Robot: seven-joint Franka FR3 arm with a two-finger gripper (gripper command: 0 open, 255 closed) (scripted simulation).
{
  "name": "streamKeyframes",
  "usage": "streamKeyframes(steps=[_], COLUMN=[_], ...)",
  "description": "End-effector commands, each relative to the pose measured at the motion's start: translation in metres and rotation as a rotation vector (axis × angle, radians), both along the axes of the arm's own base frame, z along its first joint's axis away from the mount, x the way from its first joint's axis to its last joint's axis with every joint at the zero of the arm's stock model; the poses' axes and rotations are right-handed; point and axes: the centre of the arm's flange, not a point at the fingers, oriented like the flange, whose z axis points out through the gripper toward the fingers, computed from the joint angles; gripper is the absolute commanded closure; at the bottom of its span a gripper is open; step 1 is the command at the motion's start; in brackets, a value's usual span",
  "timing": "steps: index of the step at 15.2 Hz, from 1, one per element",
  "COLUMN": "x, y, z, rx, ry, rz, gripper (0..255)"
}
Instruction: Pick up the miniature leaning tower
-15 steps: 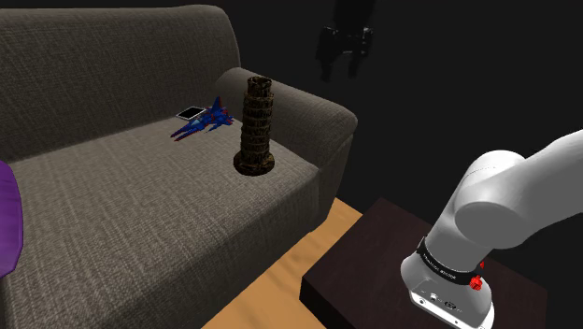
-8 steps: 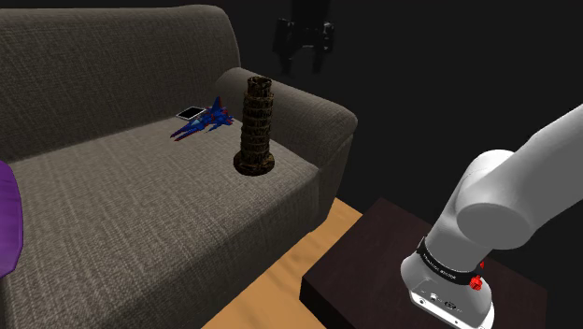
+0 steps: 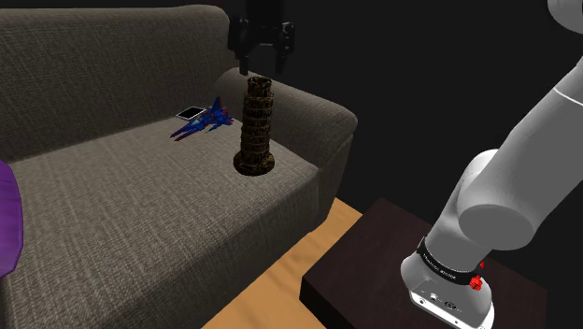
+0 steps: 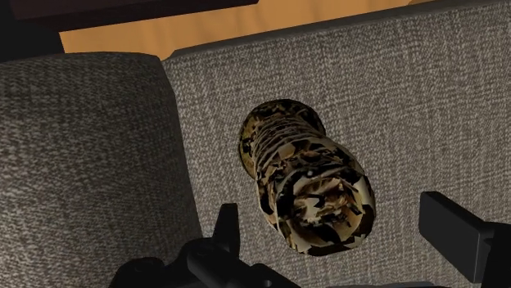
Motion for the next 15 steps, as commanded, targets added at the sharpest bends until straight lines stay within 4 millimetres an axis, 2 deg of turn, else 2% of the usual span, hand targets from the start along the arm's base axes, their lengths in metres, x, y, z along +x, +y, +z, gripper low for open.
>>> streamKeyframes(steps=[1,5,7,8,15], x=[0.003,0.003,0.002,0.003,0.004], y=[0.003,0.003,0.003,0.004,0.003], z=[-0.009,-0.03,-0.033,-0.033,-0.033], rx=[0.002,0.002,0.002,0.002,0.002], ry=[0.0,0.0,0.0,0.0,0.0], rz=[0.0,0.0,0.0,0.0,0.0], gripper=[0,0,0,255,255])
